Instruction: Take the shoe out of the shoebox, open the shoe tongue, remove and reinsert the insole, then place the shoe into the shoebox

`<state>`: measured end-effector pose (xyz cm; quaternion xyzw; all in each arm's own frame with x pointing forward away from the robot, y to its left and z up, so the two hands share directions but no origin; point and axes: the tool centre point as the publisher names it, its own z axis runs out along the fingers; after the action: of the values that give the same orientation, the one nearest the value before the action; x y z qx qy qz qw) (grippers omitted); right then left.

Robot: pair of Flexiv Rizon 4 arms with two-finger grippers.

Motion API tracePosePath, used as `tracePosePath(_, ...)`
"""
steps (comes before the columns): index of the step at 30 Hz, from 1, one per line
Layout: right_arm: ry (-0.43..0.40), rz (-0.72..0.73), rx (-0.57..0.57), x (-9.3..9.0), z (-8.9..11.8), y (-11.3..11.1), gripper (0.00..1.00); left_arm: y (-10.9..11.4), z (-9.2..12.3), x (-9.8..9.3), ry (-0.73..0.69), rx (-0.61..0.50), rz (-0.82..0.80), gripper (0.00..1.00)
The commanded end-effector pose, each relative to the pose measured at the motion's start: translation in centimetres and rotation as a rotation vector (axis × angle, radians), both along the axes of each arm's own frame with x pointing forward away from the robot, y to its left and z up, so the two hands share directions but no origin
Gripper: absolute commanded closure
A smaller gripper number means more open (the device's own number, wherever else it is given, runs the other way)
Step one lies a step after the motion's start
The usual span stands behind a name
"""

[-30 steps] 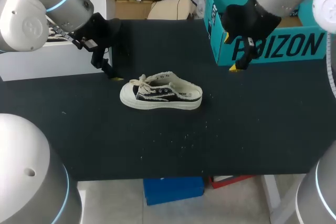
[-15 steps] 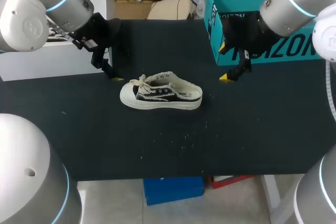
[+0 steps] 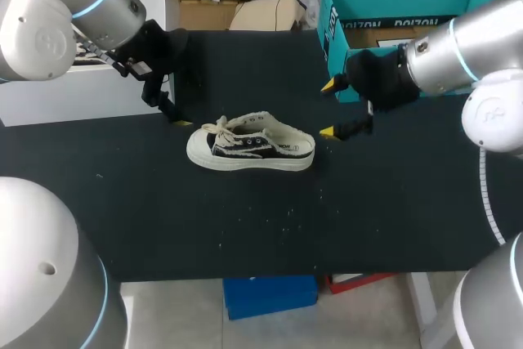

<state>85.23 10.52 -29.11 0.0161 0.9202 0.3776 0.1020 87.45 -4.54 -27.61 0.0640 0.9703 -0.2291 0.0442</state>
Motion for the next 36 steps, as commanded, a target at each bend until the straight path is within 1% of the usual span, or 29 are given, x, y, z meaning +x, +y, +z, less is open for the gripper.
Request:
tracePosePath(1,0.003,0.0,-0.007,0.2,0.0,0.2,0.0,0.0,-0.2,0.0,-0.004,-0.003,-0.001,0.0)
tracePosePath(2,0.003,0.0,-0.007,0.2,0.0,0.2,0.0,0.0,-0.2,0.0,-0.004,-0.003,-0.001,0.0)
tracePosePath(6,0.042,-0.057,0.052,0.3,-1.7,-0.1,0.0,0.0,-0.2,0.0,-0.004,-0.003,-0.001,0.0)
tracePosePath(8,0.055,-0.08,0.1,0.6,-2.6,0.3,0.0,0.0,-0.2,0.0,-0.004,-0.003,-0.001,0.0)
tracePosePath(10,0.069,-0.095,0.117,0.8,-3.6,0.7,0.0,0.0,-0.2,0.0,-0.004,-0.003,-0.001,0.0)
tracePosePath(12,0.074,-0.091,0.111,1.0,-4.5,1.0,0.0,0.0,-0.2,0.0,-0.004,-0.003,-0.001,0.0)
tracePosePath(13,0.077,-0.101,0.135,1.1,-4.8,1.2,0.0,0.0,-0.2,0.0,-0.004,-0.003,-0.001,0.0)
tracePosePath(20,0.091,-0.132,0.204,2.0,-6.6,1.8,0.0,0.0,-0.2,0.0,-0.004,-0.003,-0.001,0.0)
tracePosePath(25,0.104,-0.137,0.219,2.2,-7.9,2.3,0.0,0.0,-0.2,0.0,-0.004,-0.003,-0.001,0.0)
tracePosePath(29,0.108,-0.153,0.257,2.3,-9.0,2.7,0.0,0.0,-0.2,0.0,-0.004,-0.003,-0.001,0.0)
tracePosePath(36,0.092,-0.163,0.325,2.9,-10.3,3.4,0.0,0.0,-0.2,0.0,-0.004,-0.003,-0.001,0.0)
